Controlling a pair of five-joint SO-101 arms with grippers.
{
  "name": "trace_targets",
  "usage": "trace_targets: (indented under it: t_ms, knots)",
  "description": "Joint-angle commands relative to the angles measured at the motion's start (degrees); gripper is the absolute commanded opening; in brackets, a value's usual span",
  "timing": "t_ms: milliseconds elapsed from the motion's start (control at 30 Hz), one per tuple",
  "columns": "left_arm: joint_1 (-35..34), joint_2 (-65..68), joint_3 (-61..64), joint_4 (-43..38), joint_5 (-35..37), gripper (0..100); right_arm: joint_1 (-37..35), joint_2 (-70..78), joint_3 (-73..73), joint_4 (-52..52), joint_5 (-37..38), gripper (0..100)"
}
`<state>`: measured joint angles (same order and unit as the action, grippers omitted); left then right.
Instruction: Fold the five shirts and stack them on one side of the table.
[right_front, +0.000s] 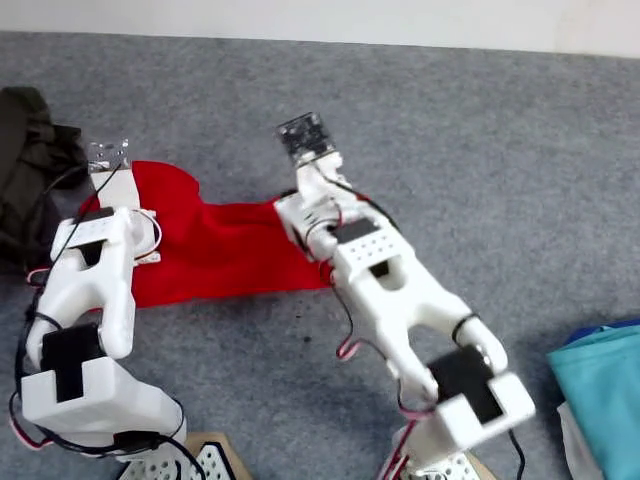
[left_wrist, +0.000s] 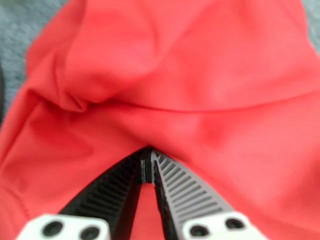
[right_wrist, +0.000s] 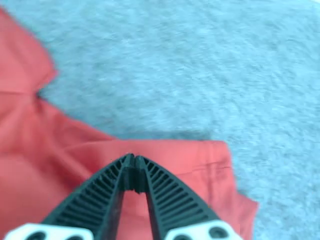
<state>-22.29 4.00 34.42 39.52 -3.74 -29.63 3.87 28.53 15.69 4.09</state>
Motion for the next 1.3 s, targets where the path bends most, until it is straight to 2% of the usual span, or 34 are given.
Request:
trace_targets:
  t_ms: [0,133,367,600,900,1267]
  knots:
    - [1.1,-2.5,-2.2,0.1,-0.3,1,2.0,1.7,-4.1,0.2,-1.1,0.8]
    - [1.1,-2.4,-2.2,-0.2,-0.3,1,0.1,-2.9,-3.7,4.4,-1.2,0.8]
    - [0.6,-2.5,-1.2,-0.2,-0.3,1,0.0,3.5,-0.4,-0.1,-0.8,0.8]
    - [0.4,-2.5,-1.2,-0.2,-0.4,1,3.6,8.0,-1.6,0.0,3.3,0.8]
    - [0.4,-2.5,-1.1,-0.2,-0.4,1,12.8,8.1,-1.8,0.0,5.1,0.8]
    - [-0.5,-2.5,-1.2,-0.2,-0.4,1,15.3,7.4,-1.6,0.1,4.8,0.8]
